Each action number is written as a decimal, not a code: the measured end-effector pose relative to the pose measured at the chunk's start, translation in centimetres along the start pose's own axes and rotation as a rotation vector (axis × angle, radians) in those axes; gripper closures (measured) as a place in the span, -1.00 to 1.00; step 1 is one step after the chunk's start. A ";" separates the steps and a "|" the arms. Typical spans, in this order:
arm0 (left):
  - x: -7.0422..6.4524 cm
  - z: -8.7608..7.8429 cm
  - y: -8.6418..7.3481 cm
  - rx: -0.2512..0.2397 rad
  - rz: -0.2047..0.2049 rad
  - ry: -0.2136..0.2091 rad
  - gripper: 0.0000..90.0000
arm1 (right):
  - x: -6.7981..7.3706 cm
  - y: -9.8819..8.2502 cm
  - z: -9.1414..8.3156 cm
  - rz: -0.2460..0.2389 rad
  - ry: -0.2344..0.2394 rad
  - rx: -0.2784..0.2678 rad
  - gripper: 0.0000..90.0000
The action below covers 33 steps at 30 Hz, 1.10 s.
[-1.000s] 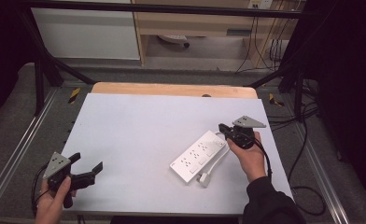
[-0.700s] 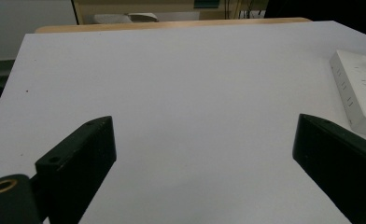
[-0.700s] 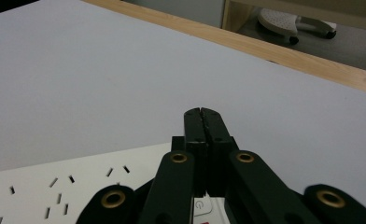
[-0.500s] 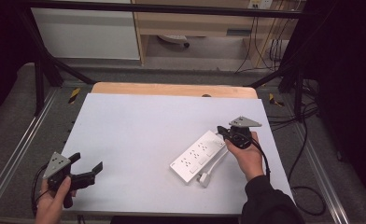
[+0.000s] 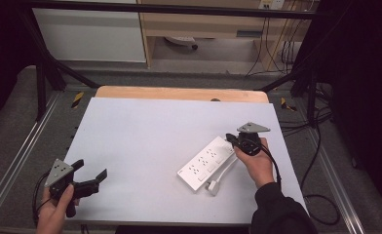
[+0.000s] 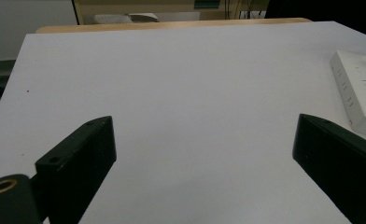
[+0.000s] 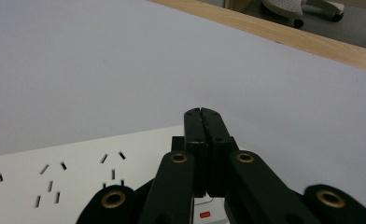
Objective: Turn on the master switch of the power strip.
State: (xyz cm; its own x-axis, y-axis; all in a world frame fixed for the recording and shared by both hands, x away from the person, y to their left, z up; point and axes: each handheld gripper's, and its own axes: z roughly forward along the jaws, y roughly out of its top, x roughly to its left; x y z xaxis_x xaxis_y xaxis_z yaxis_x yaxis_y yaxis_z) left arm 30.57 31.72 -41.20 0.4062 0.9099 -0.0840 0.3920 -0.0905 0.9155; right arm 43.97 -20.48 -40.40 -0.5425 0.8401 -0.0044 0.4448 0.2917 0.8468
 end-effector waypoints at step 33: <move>0.1 -0.1 0.0 0.002 0.003 0.002 -0.87 | 0.0 -0.9 0.8 0.014 0.000 0.090 1.00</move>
State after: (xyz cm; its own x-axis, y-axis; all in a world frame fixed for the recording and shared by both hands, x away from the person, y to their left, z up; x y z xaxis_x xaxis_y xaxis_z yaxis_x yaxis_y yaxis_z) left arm 30.54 31.83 -41.19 0.4063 0.9102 -0.0803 0.3919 -0.0942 0.9152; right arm 44.14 -20.33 -41.62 -0.5359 0.8442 0.0076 0.5144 0.3194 0.7958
